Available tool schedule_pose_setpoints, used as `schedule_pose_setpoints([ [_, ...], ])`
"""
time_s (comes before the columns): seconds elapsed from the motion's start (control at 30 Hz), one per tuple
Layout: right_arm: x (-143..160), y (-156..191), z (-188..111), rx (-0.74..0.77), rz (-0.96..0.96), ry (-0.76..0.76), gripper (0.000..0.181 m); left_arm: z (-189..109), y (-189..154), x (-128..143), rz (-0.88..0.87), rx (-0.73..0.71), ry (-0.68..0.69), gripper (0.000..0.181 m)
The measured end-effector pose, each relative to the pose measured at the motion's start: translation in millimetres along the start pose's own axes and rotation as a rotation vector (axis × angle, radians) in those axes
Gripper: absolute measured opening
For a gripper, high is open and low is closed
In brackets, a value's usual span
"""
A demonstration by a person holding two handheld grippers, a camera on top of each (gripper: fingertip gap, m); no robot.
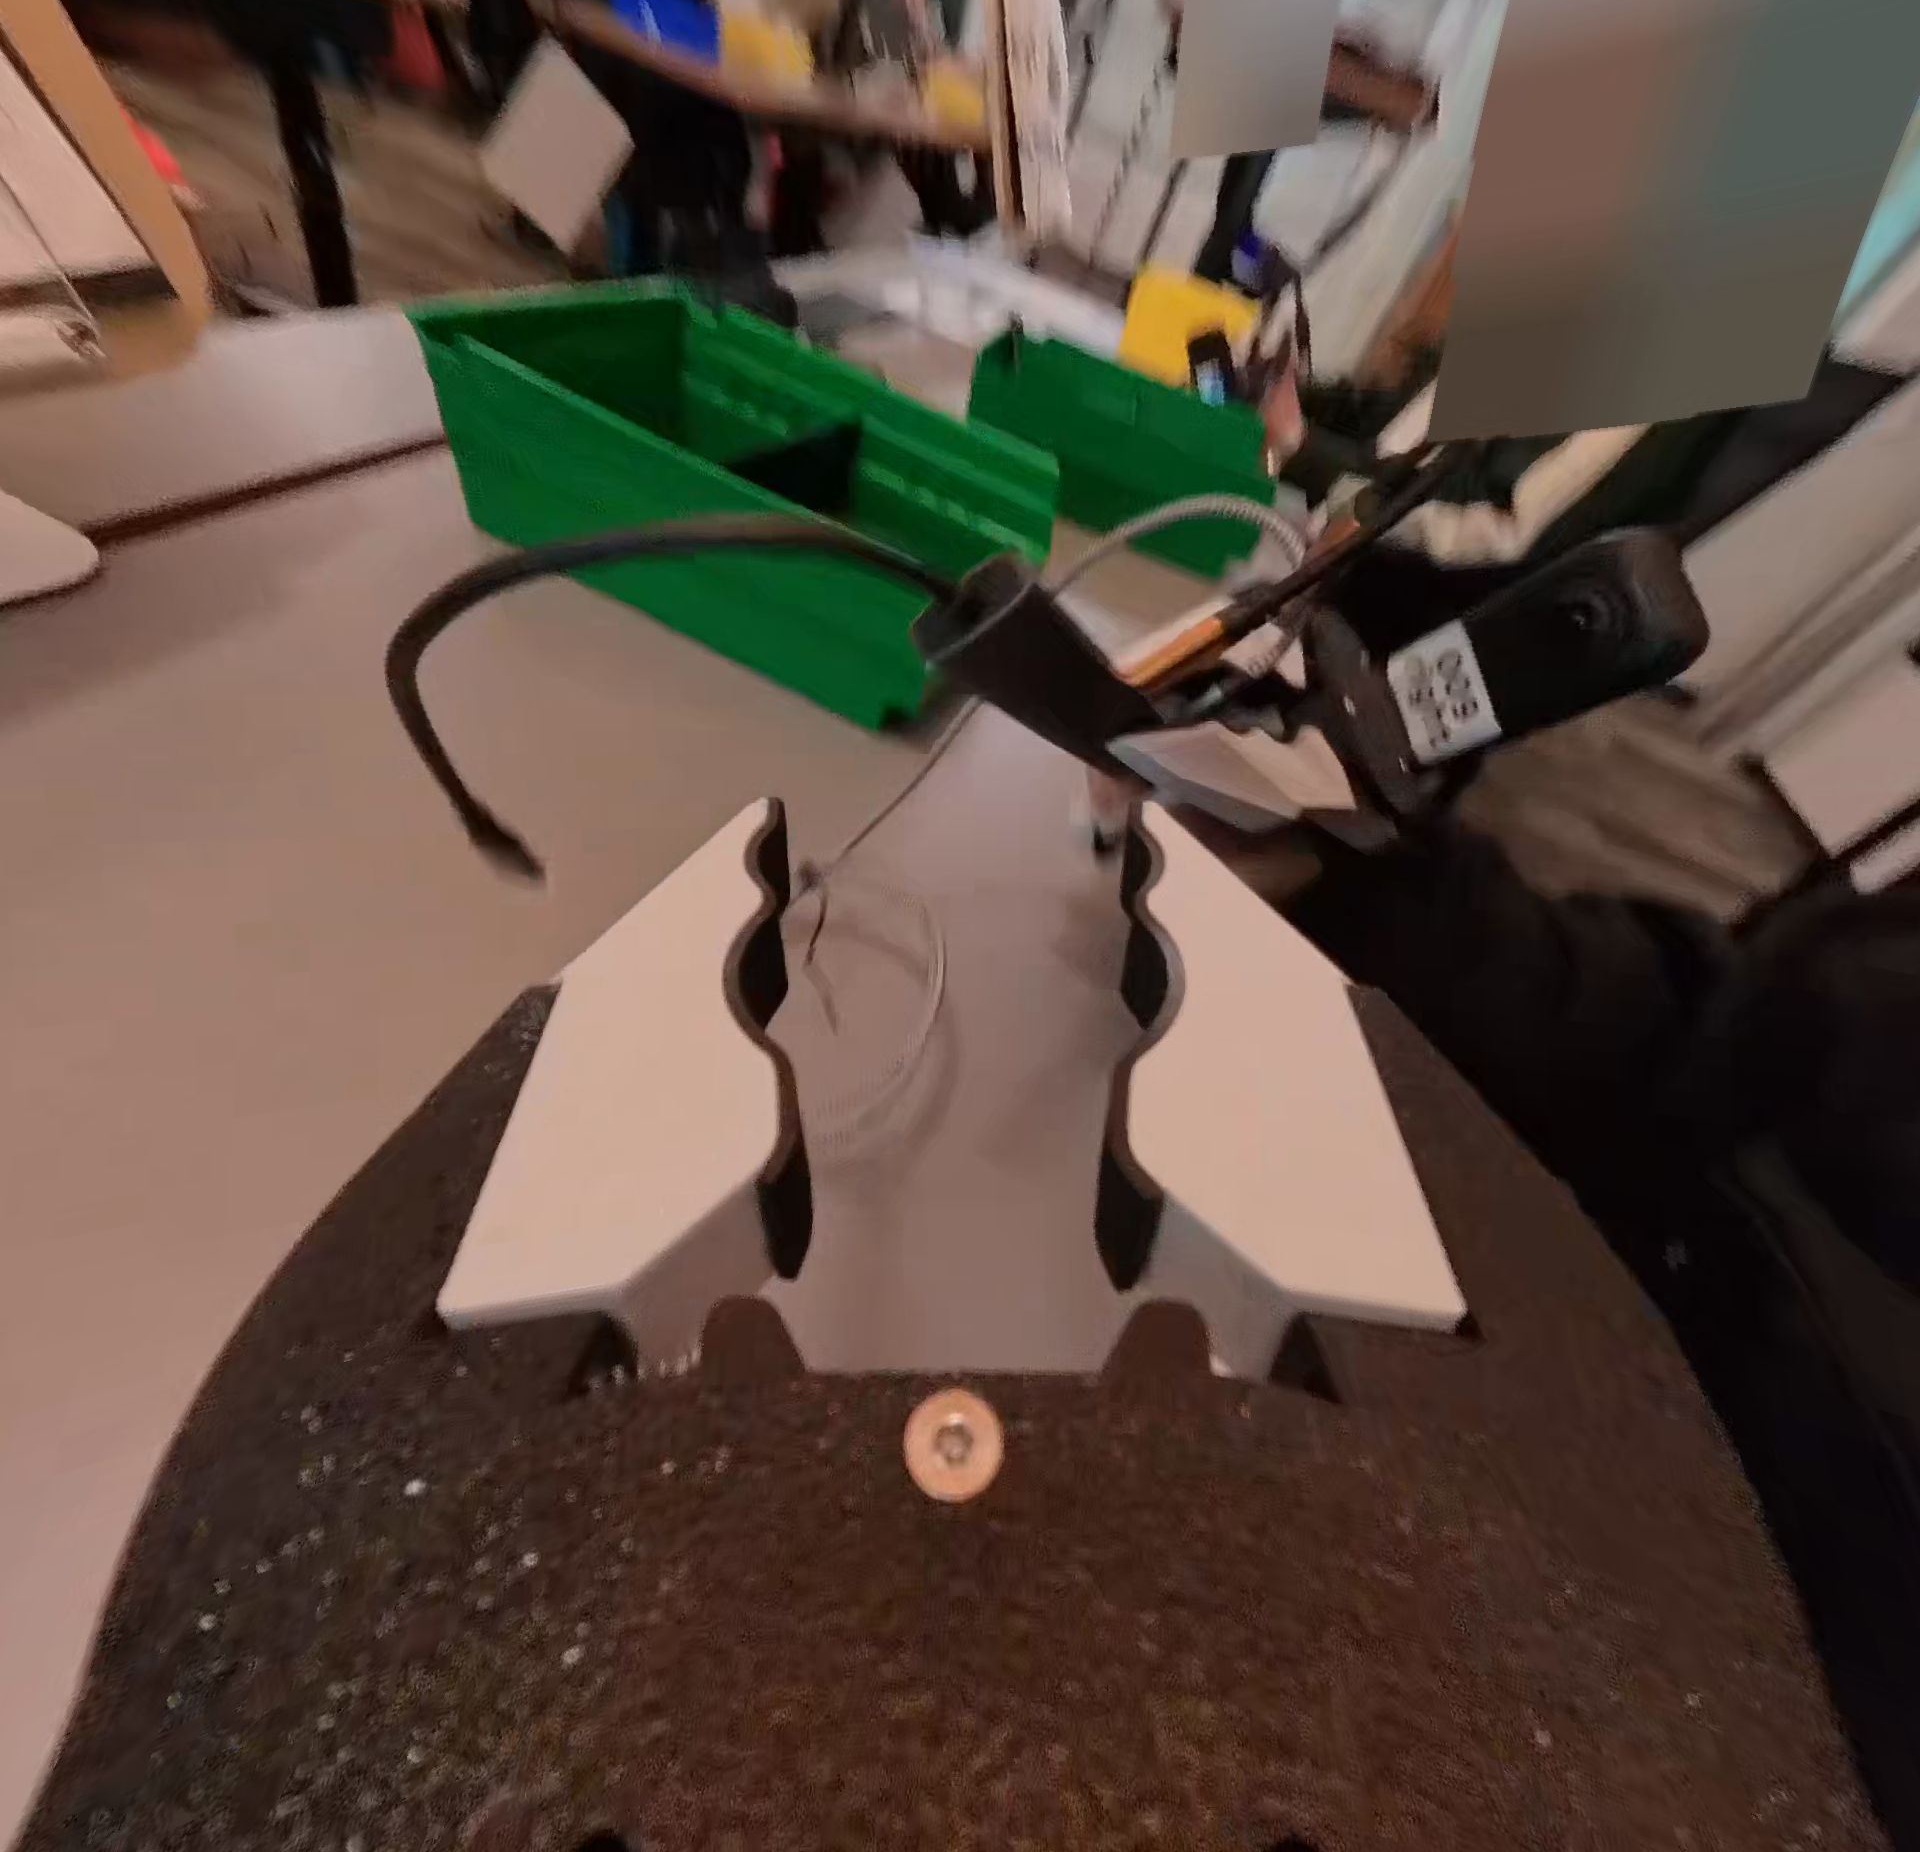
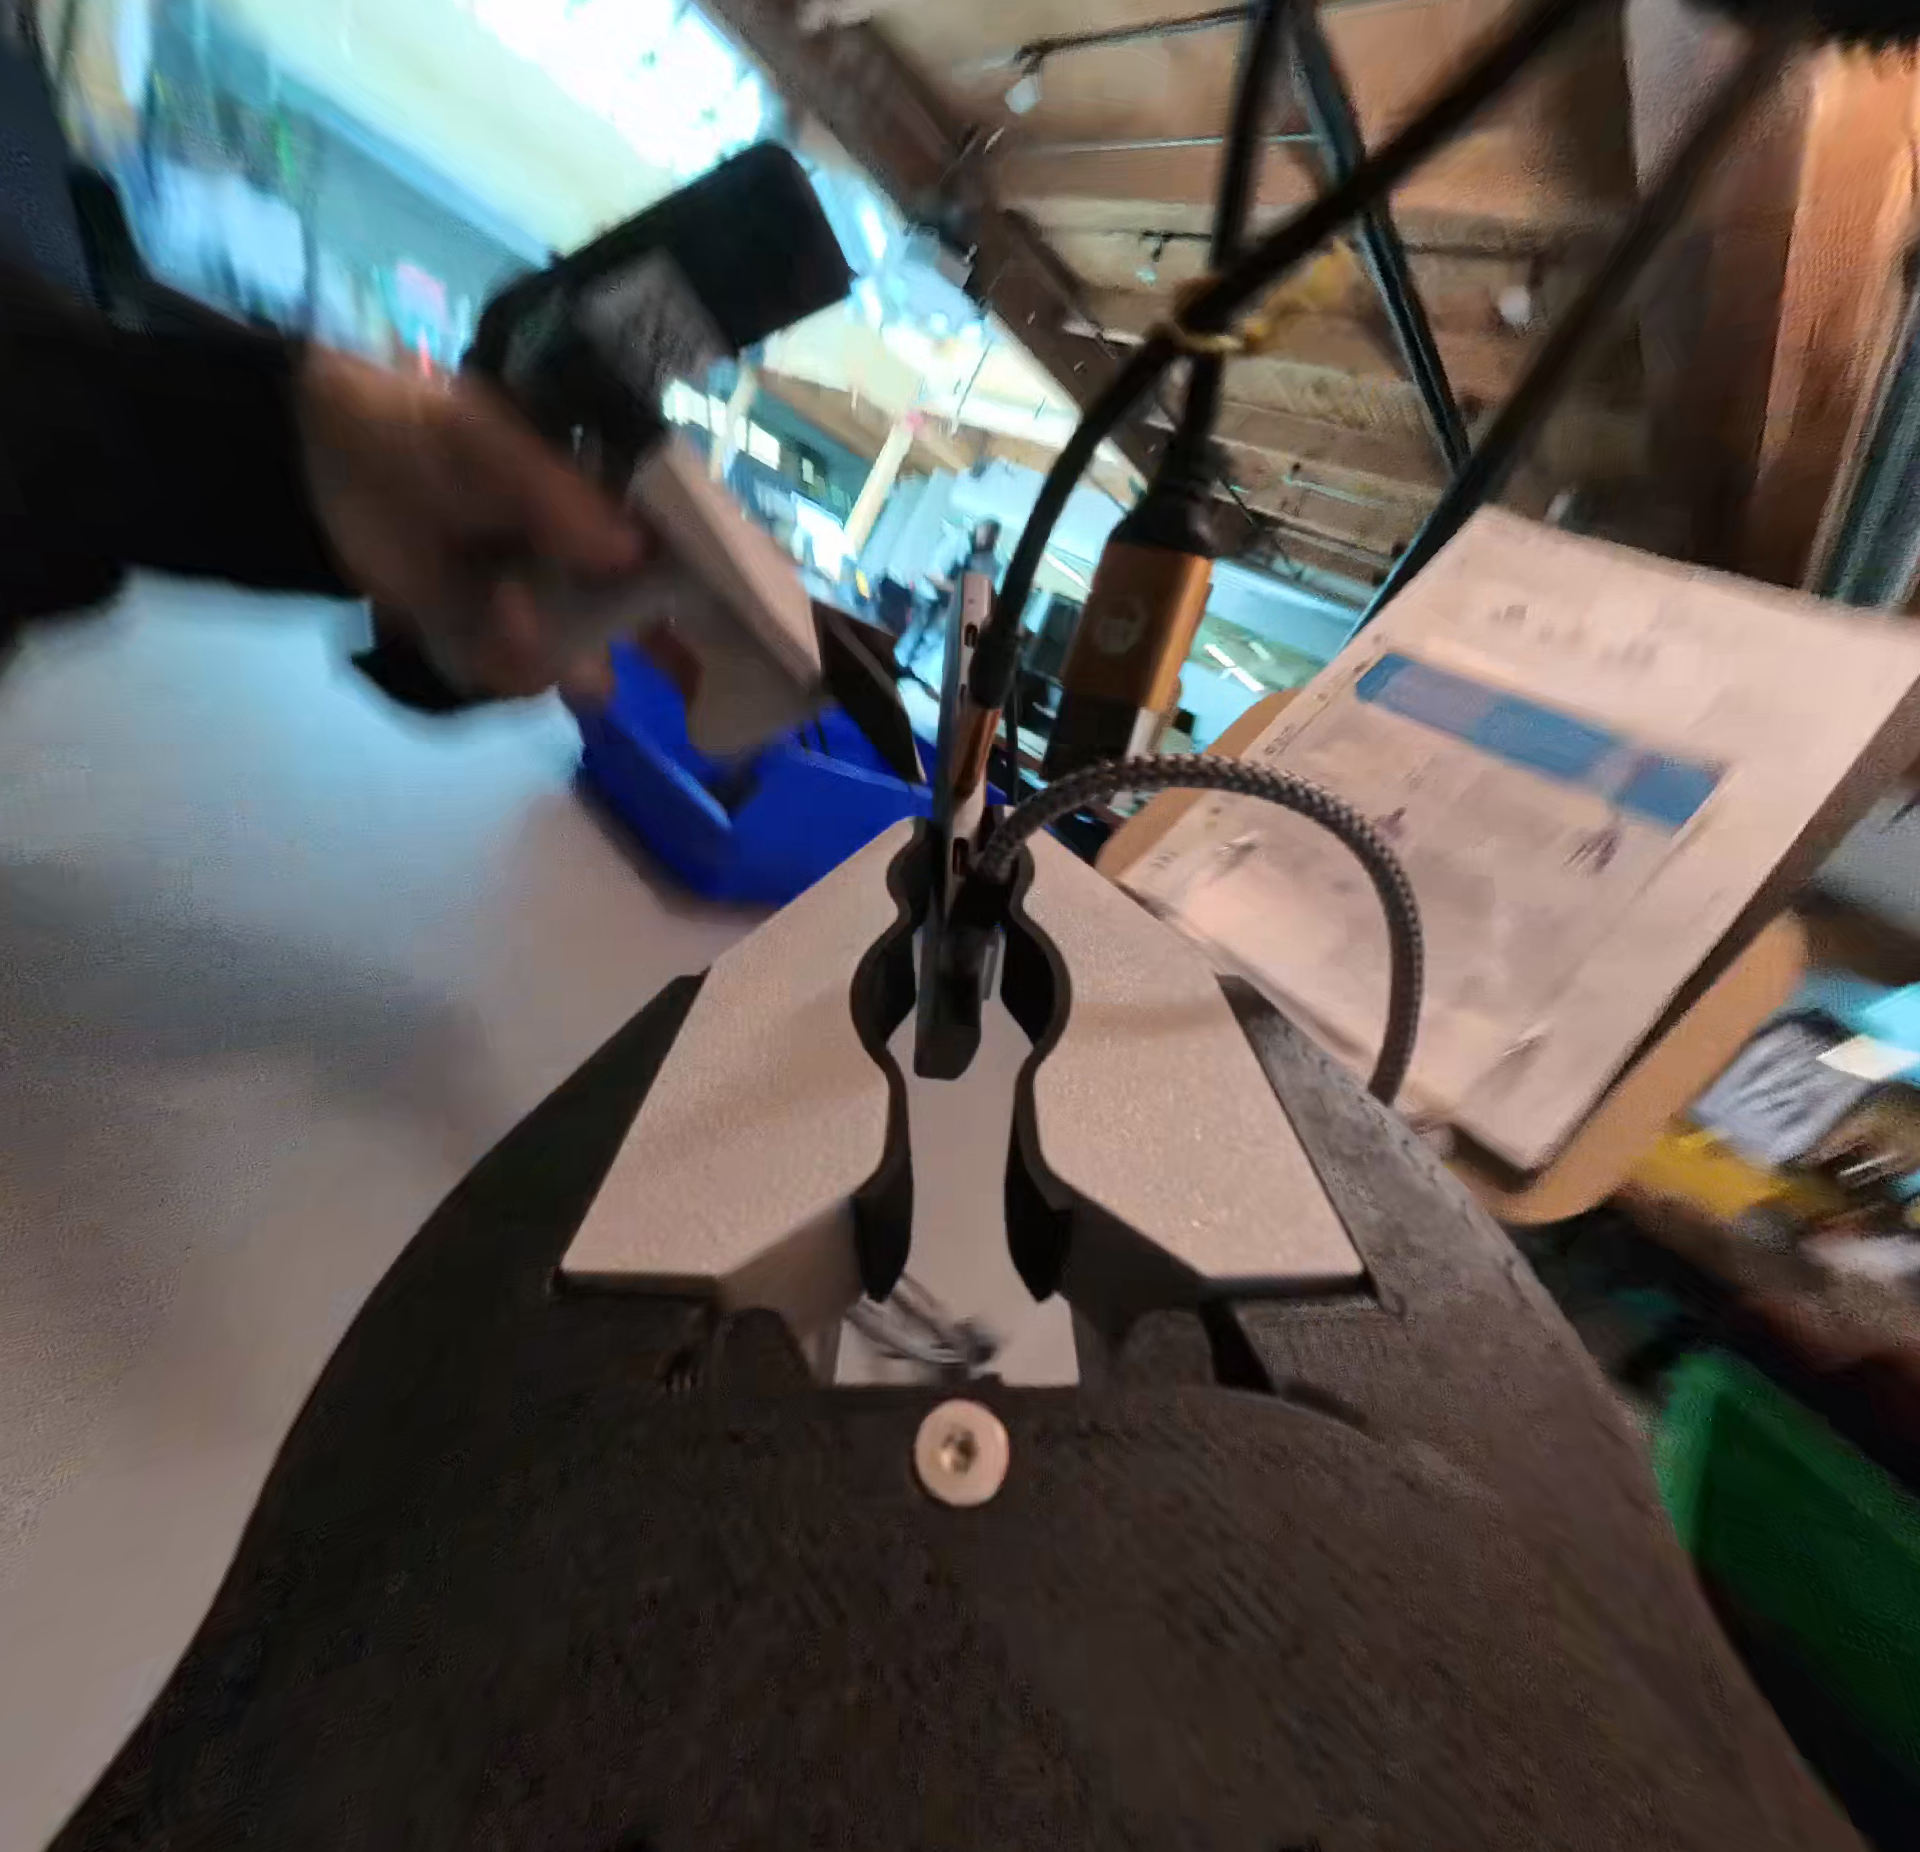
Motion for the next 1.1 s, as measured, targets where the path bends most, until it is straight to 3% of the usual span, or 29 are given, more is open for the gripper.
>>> schedule_pose_setpoints([
  [0.07,8,5,-3,-0.055,-0.205,0.068,0.008,-16,-4,3,0.030,0.045,0.140,0.066],
  [0.17,8,6,-8,-0.052,-0.286,0.008,0.007,-45,-5,11,0.066,0.069,0.340,0.067],
  [0.23,13,8,-9,-0.086,-0.333,0.032,0.007,-59,-2,3,0.135,0.024,0.322,0.067],
  [0.3,16,14,-8,-0.130,-0.415,0.071,0.008,-64,-13,-10,0.186,0.093,0.211,0.060],
  [0.4,15,27,-5,-0.190,-0.523,0.081,0.007,-60,-31,-20,0.226,0.239,0.182,0.056],
  [0.5,9,40,1,-0.207,-0.624,0.067,0.008,-50,-30,-9,0.319,0.324,0.328,0.065],
  [0.6,6,51,4,-0.227,-0.722,0.067,0.008,-38,-17,0,0.375,0.346,0.438,0.070],
  [0.77,9,57,5,-0.250,-0.798,0.084,0.008,-21,-4,12,0.313,0.370,0.545,0.063],
  [0.93,14,56,2,-0.236,-0.814,0.076,0.008,-13,8,14,0.224,0.365,0.485,0.052],
  [1.1,16,59,2,-0.233,-0.823,0.064,0.008,-16,8,16,0.333,0.446,0.503,0.047],
])
Point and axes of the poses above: each gripper's, where its closed fingertips meet, z out along the fingers, x out of its underside, y = z × x across the jaws, the point moved 6 cm from there along -z, back along the fingers, and after that the axes turned 8 degrees about -y, right-handed, at the moved point
